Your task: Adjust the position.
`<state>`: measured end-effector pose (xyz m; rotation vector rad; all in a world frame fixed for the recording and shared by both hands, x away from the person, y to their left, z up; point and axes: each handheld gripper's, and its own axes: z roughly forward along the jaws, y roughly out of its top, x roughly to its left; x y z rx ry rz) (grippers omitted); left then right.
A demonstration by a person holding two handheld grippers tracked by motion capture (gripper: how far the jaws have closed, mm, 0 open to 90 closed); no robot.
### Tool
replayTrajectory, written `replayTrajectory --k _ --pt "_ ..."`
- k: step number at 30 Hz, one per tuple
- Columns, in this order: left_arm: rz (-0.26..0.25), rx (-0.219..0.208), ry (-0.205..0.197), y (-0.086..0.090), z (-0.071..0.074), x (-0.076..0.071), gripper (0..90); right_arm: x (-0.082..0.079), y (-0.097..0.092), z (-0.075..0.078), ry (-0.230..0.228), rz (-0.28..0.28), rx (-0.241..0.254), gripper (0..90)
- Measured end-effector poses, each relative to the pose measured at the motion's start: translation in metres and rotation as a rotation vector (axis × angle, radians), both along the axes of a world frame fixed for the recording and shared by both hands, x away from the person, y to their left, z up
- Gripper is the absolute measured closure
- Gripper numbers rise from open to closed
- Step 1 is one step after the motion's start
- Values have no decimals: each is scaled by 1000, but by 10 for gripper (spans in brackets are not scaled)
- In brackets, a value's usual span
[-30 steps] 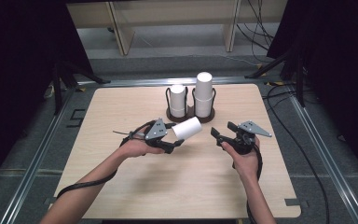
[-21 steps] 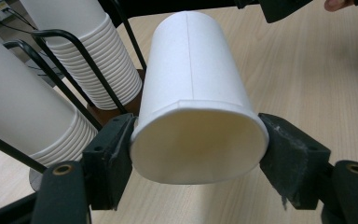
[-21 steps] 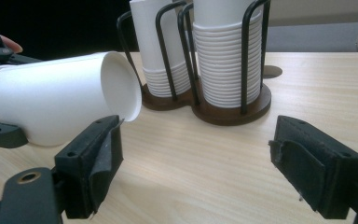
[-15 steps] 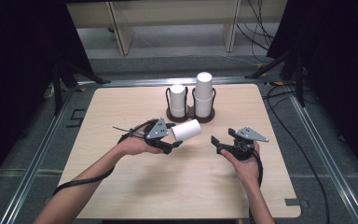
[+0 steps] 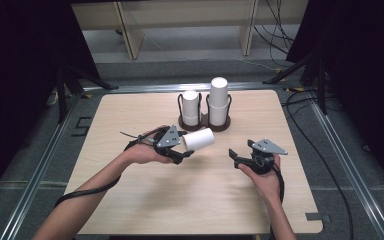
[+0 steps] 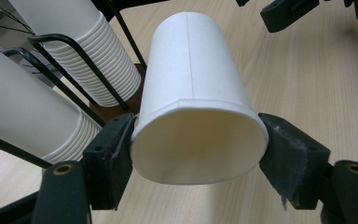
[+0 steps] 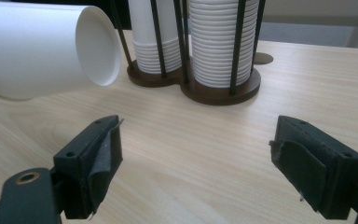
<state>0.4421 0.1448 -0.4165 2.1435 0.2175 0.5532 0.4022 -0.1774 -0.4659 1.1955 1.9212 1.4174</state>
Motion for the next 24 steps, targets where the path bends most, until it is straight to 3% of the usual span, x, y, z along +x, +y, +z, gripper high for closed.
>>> replayTrajectory --k 4,16,18,20,23,24 --pt "1 9 15 0 3 0 297 1 -3 -3 -19 -2 -6 165" --pt "-13 50 51 -1 9 -1 301 0 -4 -4 -11 13 -17 165" --pt "-22 75 42 0 11 1 301 0 -3 -4 -19 15 -17 165" --pt "-18 63 43 -1 12 1 302 0 -3 -4 -15 18 -15 165" --pt "-28 96 33 -1 14 2 302 0 -2 -4 -6 20 -6 165" --pt "-30 102 31 -1 15 2 303 0 -3 -3 -9 26 -22 165"
